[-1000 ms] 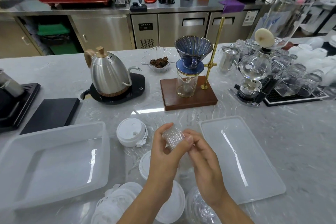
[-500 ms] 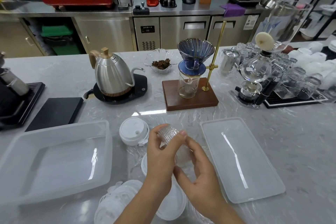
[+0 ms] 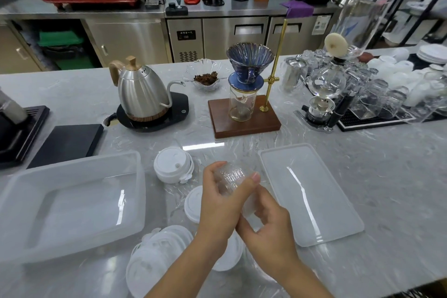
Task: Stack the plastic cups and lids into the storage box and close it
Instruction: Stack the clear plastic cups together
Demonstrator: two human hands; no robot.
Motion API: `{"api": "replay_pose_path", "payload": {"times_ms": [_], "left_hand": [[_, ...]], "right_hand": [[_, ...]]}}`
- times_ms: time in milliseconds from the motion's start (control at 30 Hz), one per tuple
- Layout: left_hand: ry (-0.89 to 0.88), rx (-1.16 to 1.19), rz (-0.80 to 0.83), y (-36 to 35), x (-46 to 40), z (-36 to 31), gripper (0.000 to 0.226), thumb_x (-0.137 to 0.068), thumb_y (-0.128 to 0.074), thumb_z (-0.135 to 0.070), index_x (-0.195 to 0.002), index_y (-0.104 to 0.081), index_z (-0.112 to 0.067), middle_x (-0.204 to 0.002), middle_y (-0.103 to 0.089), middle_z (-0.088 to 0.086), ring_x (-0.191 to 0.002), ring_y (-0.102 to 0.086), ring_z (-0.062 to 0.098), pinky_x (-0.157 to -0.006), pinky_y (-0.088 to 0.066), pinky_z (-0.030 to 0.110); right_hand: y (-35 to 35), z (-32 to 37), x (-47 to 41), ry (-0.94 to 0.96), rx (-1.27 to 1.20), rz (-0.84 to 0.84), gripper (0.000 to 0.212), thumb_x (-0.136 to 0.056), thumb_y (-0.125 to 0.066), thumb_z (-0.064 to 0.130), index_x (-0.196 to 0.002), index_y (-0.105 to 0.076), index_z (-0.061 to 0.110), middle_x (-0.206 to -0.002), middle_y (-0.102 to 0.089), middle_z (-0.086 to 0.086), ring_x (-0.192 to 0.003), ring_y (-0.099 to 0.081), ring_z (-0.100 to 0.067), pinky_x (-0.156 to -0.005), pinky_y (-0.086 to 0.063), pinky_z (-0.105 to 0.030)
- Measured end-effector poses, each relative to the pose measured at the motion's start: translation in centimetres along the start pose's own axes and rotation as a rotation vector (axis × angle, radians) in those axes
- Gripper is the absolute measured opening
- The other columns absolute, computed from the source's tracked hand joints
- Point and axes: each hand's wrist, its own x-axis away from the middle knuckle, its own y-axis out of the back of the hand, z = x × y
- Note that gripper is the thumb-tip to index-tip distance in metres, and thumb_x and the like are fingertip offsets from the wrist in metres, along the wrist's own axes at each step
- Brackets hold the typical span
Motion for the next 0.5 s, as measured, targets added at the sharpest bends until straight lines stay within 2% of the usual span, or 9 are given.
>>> {"api": "replay_pose_path", "payload": {"times_ms": [100, 200, 267, 333, 433, 500], "left_hand": [[-0.003, -0.046, 0.079, 0.0, 0.5, 0.2, 0.077, -0.053, -0.084, -0.060, -0.120, -0.055, -0.035, -0.104, -0.074, -0.011, -0.095, -0.072, 0.003, -0.078, -0.059, 0.022], [0.026, -0.081, 0.164, 0.5, 1.0, 0.3, 0.064, -0.068, -0.074, -0.061, -0.123, -0.060, -0.032, -0.110, -0.074, -0.015, -0.103, -0.071, 0.007, -0.084, -0.058, 0.029], [0.040, -0.076, 0.187, 1.0, 1.2, 0.6, 0.040, -0.085, -0.071, -0.042, -0.121, -0.065, -0.026, -0.110, -0.075, -0.007, -0.100, -0.073, 0.013, -0.079, -0.060, 0.030], [0.060, -0.053, 0.186, 1.5, 1.4, 1.0, 0.022, -0.095, -0.070, -0.017, -0.117, -0.069, -0.019, -0.106, -0.076, 0.000, -0.094, -0.075, 0.014, -0.074, -0.062, 0.031], [0.109, -0.048, 0.207, 1.9, 2.1, 1.7, 0.025, -0.090, -0.073, -0.005, -0.113, -0.072, -0.016, -0.101, -0.078, 0.000, -0.090, -0.076, 0.013, -0.069, -0.063, 0.029], [0.139, -0.034, 0.202, 2.0, 2.4, 2.1, 0.026, -0.087, -0.077, -0.005, -0.110, -0.074, -0.016, -0.097, -0.078, 0.001, -0.088, -0.077, 0.015, -0.068, -0.063, 0.029]], "right_hand": [[1.0, -0.3, 0.4, -0.025, -0.036, -0.047, 0.045, -0.082, -0.072, 0.010, -0.120, -0.063, 0.033, -0.105, -0.074, 0.016, -0.095, -0.071, -0.007, -0.078, -0.054, -0.015], [2.7, -0.2, 0.7, -0.110, -0.184, -0.109, 0.044, -0.080, -0.069, 0.010, -0.119, -0.063, 0.030, -0.103, -0.075, 0.011, -0.093, -0.073, -0.011, -0.078, -0.056, -0.017], [3.9, -0.3, 1.0, -0.185, -0.312, -0.139, 0.042, -0.079, -0.068, 0.008, -0.117, -0.059, 0.023, -0.101, -0.076, -0.003, -0.089, -0.075, -0.019, -0.075, -0.058, -0.023], [4.9, -0.5, 1.4, -0.248, -0.382, -0.142, 0.040, -0.081, -0.070, 0.004, -0.116, -0.056, 0.016, -0.101, -0.076, -0.012, -0.088, -0.075, -0.027, -0.073, -0.060, -0.028], [6.0, -1.0, 2.3, -0.304, -0.373, -0.130, 0.034, -0.089, -0.067, -0.007, -0.116, -0.059, 0.012, -0.105, -0.076, -0.010, -0.095, -0.074, -0.028, -0.077, -0.061, -0.031], [6.4, -1.2, 2.9, -0.332, -0.338, -0.131, 0.034, -0.089, -0.066, -0.004, -0.118, -0.061, 0.014, -0.109, -0.076, -0.007, -0.101, -0.073, -0.026, -0.083, -0.061, -0.034]]}}
